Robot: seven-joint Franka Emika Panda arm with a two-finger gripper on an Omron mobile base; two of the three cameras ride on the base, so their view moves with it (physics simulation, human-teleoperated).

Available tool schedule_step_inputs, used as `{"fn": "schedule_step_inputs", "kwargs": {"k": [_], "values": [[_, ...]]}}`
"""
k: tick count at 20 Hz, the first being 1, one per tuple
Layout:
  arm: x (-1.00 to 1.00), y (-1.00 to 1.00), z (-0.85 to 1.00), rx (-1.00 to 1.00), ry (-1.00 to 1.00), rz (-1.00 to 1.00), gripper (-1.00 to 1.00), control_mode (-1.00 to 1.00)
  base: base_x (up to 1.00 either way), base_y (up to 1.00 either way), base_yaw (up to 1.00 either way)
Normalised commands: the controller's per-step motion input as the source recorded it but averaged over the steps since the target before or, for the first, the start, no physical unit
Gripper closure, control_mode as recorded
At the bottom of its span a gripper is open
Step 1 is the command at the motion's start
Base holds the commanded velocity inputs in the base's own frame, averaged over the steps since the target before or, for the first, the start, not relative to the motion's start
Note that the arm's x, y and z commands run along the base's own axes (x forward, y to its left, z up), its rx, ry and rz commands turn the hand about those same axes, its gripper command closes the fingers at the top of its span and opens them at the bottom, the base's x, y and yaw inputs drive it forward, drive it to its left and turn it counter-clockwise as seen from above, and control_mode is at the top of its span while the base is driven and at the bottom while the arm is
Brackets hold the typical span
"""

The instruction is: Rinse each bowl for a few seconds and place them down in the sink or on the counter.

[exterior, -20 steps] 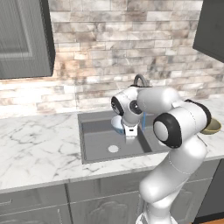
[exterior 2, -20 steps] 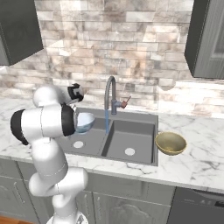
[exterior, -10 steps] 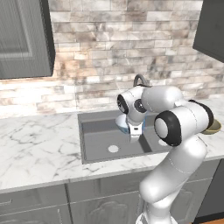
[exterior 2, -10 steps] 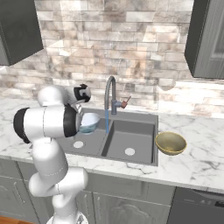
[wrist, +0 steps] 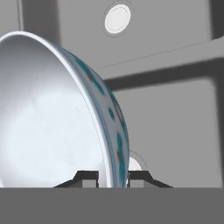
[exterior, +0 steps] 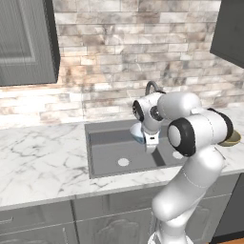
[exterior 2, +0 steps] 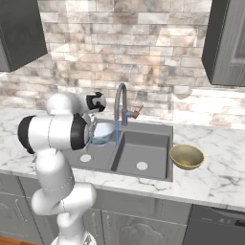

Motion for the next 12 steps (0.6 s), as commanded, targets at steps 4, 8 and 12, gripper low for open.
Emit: {"fn": "schedule_step_inputs", "kwargs": {"k": [4,8,12], "values": [[0.23,-0.2,0.09,-0.01,0.05,0.0,1.0,-1.0,0.0,0.0,0.0],[0.2,-0.21,0.1,-0.01,0.04,0.0,1.0,-1.0,0.0,0.0,0.0],[0.22,-0.2,0.08,0.0,0.04,0.0,1.0,-1.0,0.0,0.0,0.0]]}}
